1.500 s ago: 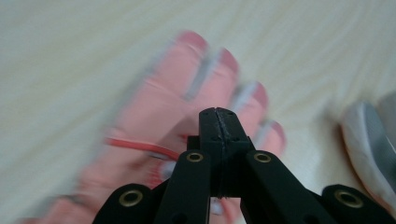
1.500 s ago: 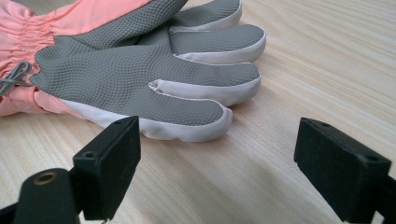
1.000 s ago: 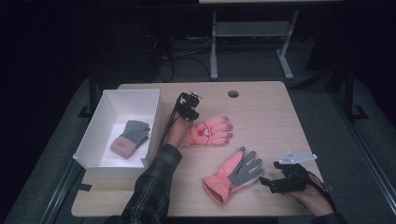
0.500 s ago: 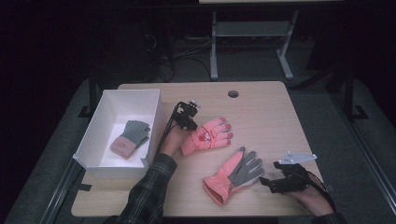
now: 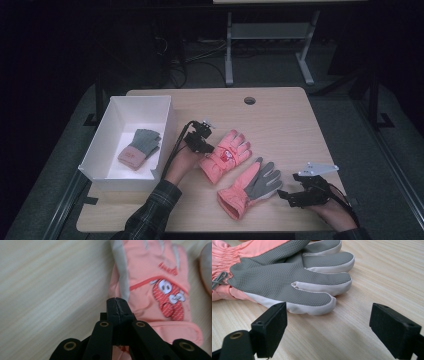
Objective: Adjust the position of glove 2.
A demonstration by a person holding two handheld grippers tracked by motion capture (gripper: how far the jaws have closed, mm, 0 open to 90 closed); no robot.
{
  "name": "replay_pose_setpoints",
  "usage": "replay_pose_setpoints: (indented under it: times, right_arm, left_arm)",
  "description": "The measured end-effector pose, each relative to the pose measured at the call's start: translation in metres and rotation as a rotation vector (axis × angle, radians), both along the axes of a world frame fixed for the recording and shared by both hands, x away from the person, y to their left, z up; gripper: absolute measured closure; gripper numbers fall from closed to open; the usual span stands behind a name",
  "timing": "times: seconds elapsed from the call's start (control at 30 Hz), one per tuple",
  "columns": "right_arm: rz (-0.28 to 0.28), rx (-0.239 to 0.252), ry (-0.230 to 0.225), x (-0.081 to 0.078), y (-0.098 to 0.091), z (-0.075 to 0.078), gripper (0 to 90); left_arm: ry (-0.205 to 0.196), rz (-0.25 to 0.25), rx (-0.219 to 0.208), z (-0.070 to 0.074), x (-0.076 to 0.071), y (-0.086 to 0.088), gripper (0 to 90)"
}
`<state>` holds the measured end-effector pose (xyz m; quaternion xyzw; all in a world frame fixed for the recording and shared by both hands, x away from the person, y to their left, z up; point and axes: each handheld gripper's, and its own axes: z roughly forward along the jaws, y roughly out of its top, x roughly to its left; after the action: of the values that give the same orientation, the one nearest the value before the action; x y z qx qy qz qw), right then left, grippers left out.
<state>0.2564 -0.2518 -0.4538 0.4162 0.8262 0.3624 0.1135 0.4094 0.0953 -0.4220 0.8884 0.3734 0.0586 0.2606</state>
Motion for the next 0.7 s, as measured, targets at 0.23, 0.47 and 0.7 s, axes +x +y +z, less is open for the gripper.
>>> replay_pose_setpoints:
  times: [0.23,0.47,0.7]
  right_arm:
    - [-0.003,0.001,0.000,0.000,0.000,-0.001,14.4]
    - [-0.002,-0.006,-0.001,0.000,0.000,0.000,14.5]
    - [-0.004,-0.002,-0.001,0.001,-0.001,-0.002,14.4]
  left_arm:
    - [-0.057,-0.039,-0.066,0.017,-0.003,-0.005,65.6]
    - [-0.029,-0.083,-0.046,0.002,0.006,-0.014,51.3]
    - [0.009,-0.098,-0.086,-0.018,0.010,-0.014,59.3]
